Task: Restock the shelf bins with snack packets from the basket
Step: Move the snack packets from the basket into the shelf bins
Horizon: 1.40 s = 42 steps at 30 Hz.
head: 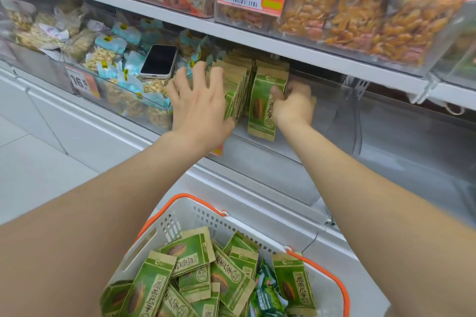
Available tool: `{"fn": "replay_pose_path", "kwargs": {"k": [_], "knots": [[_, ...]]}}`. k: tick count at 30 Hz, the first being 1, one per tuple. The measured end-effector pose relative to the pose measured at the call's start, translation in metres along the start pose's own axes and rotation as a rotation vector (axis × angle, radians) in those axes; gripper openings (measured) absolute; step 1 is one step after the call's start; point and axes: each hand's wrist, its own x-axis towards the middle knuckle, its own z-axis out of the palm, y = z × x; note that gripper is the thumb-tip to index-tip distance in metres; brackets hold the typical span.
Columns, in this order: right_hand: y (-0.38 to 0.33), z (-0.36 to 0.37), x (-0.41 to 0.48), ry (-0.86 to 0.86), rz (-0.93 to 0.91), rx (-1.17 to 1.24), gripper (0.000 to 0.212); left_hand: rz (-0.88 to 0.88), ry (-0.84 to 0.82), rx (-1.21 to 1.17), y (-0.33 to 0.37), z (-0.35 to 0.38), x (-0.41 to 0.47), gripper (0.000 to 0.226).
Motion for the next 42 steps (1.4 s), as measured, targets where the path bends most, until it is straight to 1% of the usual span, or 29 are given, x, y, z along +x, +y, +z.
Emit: {"fn": "replay_pose_path", "kwargs": {"k": [3,5,6,9,10,12,13,16,20,23,24,25,26,27,28,30,31,32,34,35,37,40,42], "knots": [[-0.004,0.013,0.003,0.02,-0.015,-0.052,0.03,-0.005,-0.022,0.004,0.005,0.004,0.003,0.086],[-0.007,0.02,0.007,0.018,-0.003,-0.073,0.027,0.001,-0.025,0.025,0.007,0.007,0.003,0.083],[-0.009,0.023,0.009,0.01,0.004,-0.083,0.03,0.001,-0.026,0.029,0.008,0.008,0.004,0.081],[-0.012,0.026,0.017,0.036,0.057,-0.016,0.054,-0.004,-0.029,0.02,0.007,0.01,0.005,0.079],[-0.012,0.026,0.018,0.05,0.052,-0.034,0.053,-0.005,-0.03,0.018,0.007,0.01,0.005,0.079],[-0.007,0.024,0.018,0.045,0.027,-0.073,0.024,-0.006,-0.032,0.01,0.007,0.011,0.005,0.078],[-0.005,0.024,0.016,0.02,0.031,-0.063,0.017,-0.004,-0.03,0.009,0.007,0.011,0.005,0.076],[0.001,0.023,0.007,-0.064,0.012,-0.047,0.031,0.028,0.006,0.03,0.008,0.01,0.005,0.07],[-0.002,0.019,-0.002,-0.166,-0.039,-0.159,0.045,0.111,0.092,0.001,0.011,0.004,0.002,0.061],[0.0,0.01,-0.011,-0.382,-0.102,-0.322,0.04,0.153,0.181,-0.051,0.016,-0.006,-0.004,0.051],[0.002,0.006,-0.015,-0.436,-0.143,-0.382,0.041,0.17,0.219,-0.077,0.018,-0.009,-0.006,0.045],[0.004,0.001,-0.019,-0.457,-0.196,-0.437,0.045,0.187,0.25,-0.109,0.02,-0.015,-0.008,0.037],[0.006,-0.004,-0.023,-0.436,-0.273,-0.481,0.047,0.202,0.263,-0.152,0.021,-0.02,-0.011,0.03],[0.007,-0.01,-0.029,-0.369,-0.374,-0.53,0.045,0.207,0.244,-0.216,0.021,-0.024,-0.013,0.022],[0.008,-0.017,-0.035,-0.277,-0.497,-0.557,0.04,0.19,0.183,-0.299,0.02,-0.027,-0.015,0.016],[0.005,-0.032,-0.054,-0.141,-0.703,-0.484,0.028,0.114,-0.014,-0.436,0.017,-0.033,-0.022,0.01],[0.003,-0.042,-0.066,-0.125,-0.767,-0.425,0.023,0.094,-0.127,-0.441,0.014,-0.033,-0.026,0.008],[0.001,-0.051,-0.078,-0.154,-0.811,-0.381,0.02,0.1,-0.25,-0.398,0.012,-0.033,-0.031,0.007],[-0.001,-0.066,-0.098,-0.334,-0.87,-0.374,0.017,0.176,-0.496,-0.252,0.007,-0.028,-0.042,0.011],[-0.001,-0.07,-0.106,-0.459,-0.885,-0.429,0.019,0.231,-0.601,-0.181,0.006,-0.024,-0.049,0.014],[0.004,-0.072,-0.118,-0.689,-0.893,-0.613,0.024,0.328,-0.794,-0.059,0.006,-0.012,-0.063,0.015],[0.024,-0.069,-0.127,-0.939,-0.865,-0.862,0.019,0.446,-0.977,0.063,0.013,0.01,-0.085,0.019],[0.039,-0.069,-0.13,-1.025,-0.783,-0.957,0.02,0.486,-1.08,0.117,0.022,0.03,-0.104,0.023]]}}
